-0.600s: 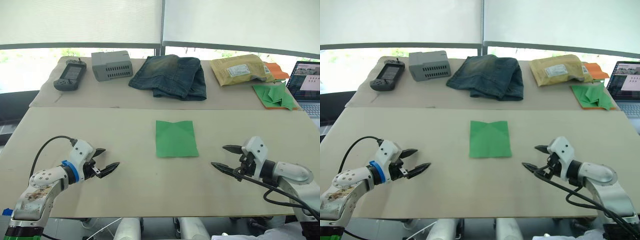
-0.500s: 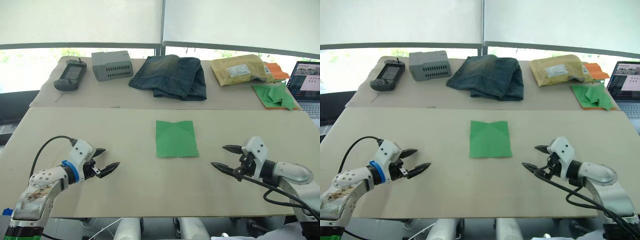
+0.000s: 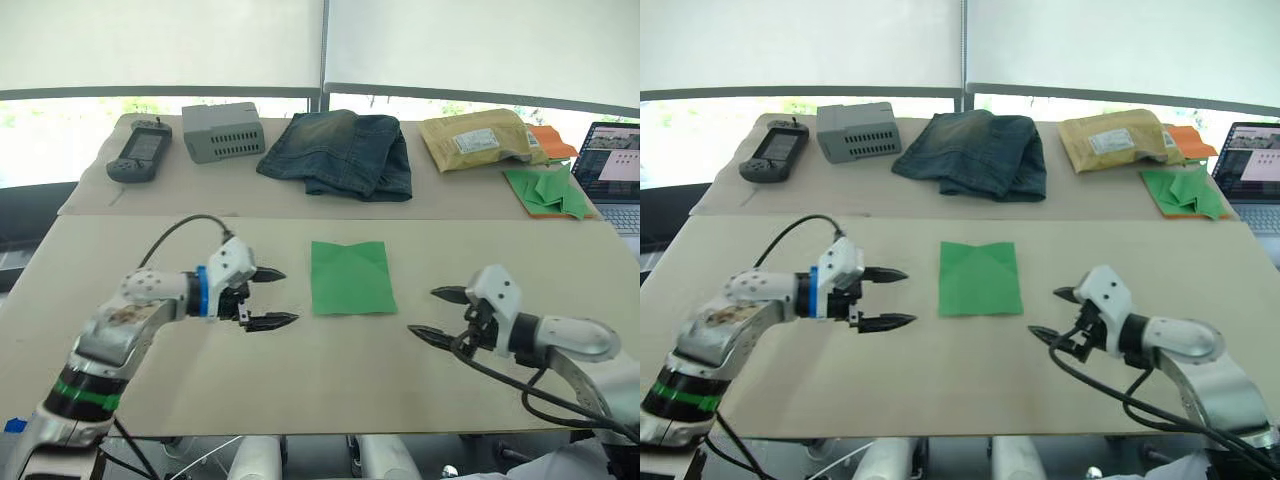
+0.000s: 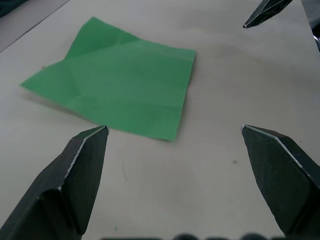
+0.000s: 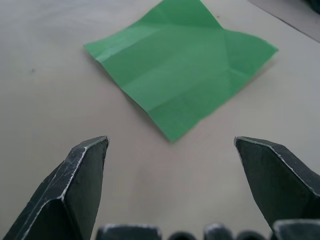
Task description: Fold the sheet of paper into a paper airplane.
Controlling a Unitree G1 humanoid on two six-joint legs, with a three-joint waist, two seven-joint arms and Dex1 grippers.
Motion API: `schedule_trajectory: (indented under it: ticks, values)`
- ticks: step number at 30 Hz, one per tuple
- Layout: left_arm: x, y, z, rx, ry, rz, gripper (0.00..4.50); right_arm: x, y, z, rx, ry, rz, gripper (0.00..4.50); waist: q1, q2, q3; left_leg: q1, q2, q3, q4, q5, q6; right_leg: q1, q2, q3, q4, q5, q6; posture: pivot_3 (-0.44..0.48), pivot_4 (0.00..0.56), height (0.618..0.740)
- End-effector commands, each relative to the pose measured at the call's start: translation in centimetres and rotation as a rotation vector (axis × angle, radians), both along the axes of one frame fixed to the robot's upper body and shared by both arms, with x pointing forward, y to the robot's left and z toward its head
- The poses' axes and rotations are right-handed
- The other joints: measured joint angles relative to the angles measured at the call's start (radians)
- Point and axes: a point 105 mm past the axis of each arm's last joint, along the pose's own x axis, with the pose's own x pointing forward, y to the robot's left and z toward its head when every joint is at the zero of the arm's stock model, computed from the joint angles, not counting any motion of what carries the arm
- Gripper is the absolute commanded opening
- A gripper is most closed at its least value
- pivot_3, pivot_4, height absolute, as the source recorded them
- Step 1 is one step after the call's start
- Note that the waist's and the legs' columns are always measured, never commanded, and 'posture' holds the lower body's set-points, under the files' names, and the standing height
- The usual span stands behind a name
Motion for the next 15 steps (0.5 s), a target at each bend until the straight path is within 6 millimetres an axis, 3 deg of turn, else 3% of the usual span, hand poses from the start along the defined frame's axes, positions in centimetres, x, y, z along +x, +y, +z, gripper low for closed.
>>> schedule_trajectory:
  ticks: [1,4,11,15]
  values:
    - [2.7,-1.8,0.1,0.079,-0.108,0.011,4.5,0.8,0.0,0.5,-0.037,-0.042,-0.065,4.45,0.007,0.0,0.0,0.0,0.0,0.0,0.001,0.0,0.0,0.001,0.0,0.0,0.0,0.0,0.0,0.0,0.15,0.728]
    - [3.6,-4.1,0.5,0.027,-0.101,0.003,4.5,1.2,-0.7,0.0,-0.052,-0.061,-0.137,4.45,0.011,0.0,0.0,-0.001,-0.002,-0.001,0.001,0.0,0.001,0.003,0.0,0.0,-0.002,0.0,0.001,0.0,0.15,0.728]
    - [5.2,-5.7,-2.2,0.088,-0.049,0.066,2.36,2.5,-2.3,0.2,-0.047,-0.13,-0.322,4.5,0.0,0.0,0.0,-0.001,-0.002,-0.001,0.001,-0.002,0.003,0.002,-0.001,0.001,-0.003,0.0,0.002,0.0,0.15,0.728]
    - [5.7,-6.3,-3.7,0.119,-0.022,0.101,1.02,2.6,-1.8,0.1,-0.029,-0.114,-0.336,4.5,0.0,0.0,0.0,0.0,-0.001,-0.001,0.001,-0.002,0.003,0.003,0.0,0.001,-0.002,0.0,0.002,0.0,0.15,0.728]
